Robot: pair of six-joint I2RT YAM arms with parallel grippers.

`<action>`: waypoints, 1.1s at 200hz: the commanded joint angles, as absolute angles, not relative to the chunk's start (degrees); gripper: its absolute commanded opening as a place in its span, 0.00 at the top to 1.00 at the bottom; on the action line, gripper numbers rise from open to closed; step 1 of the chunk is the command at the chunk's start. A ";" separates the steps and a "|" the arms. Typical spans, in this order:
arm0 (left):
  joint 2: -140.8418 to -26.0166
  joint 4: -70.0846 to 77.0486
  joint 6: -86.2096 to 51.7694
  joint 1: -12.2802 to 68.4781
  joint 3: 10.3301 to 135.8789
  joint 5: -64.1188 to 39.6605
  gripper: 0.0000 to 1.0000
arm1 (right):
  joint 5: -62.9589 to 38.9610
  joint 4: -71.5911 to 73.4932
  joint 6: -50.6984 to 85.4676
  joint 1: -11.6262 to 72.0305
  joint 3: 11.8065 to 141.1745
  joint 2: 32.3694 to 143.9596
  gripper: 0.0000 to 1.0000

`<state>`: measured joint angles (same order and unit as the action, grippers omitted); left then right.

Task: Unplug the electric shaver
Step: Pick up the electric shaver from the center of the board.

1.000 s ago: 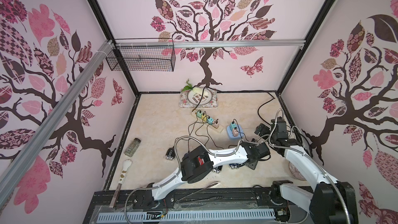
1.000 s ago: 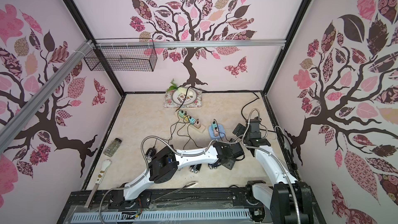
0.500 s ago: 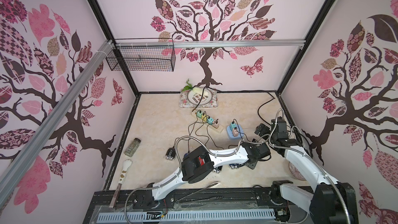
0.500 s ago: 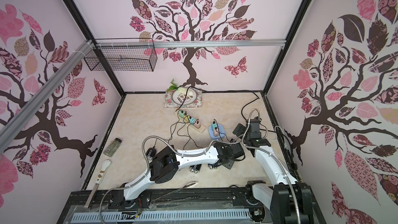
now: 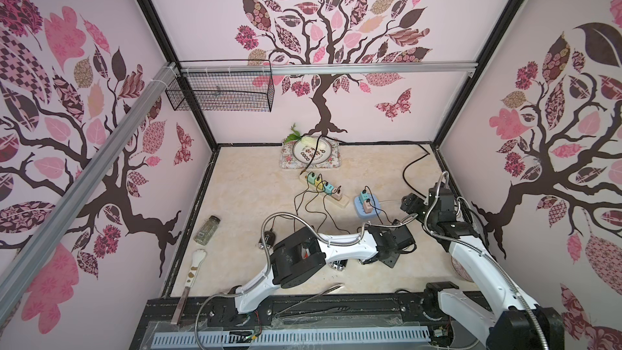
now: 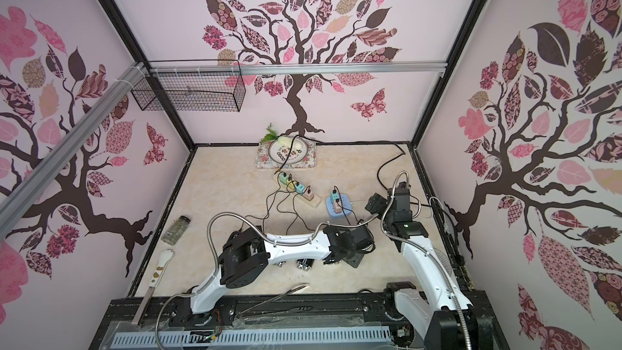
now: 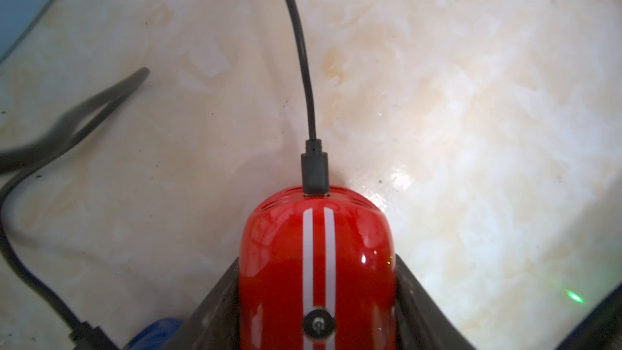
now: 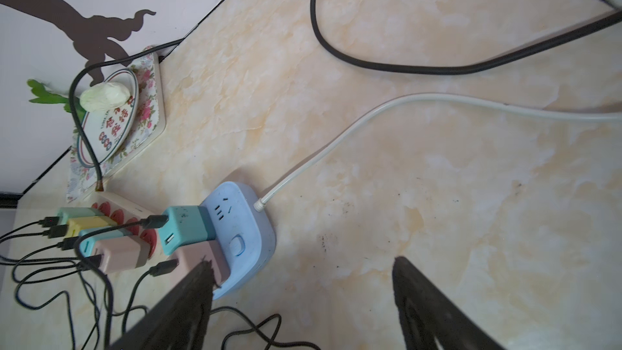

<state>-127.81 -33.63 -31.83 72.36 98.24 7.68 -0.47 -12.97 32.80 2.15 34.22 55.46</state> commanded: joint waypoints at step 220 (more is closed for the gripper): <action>-115.71 -3.86 -28.39 65.22 79.11 -8.44 0.64 | -14.88 -18.81 33.11 2.00 27.62 46.63 0.40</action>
<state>-118.69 -6.79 -30.96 65.80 80.62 -7.79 -12.58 -18.59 32.38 2.13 28.73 46.98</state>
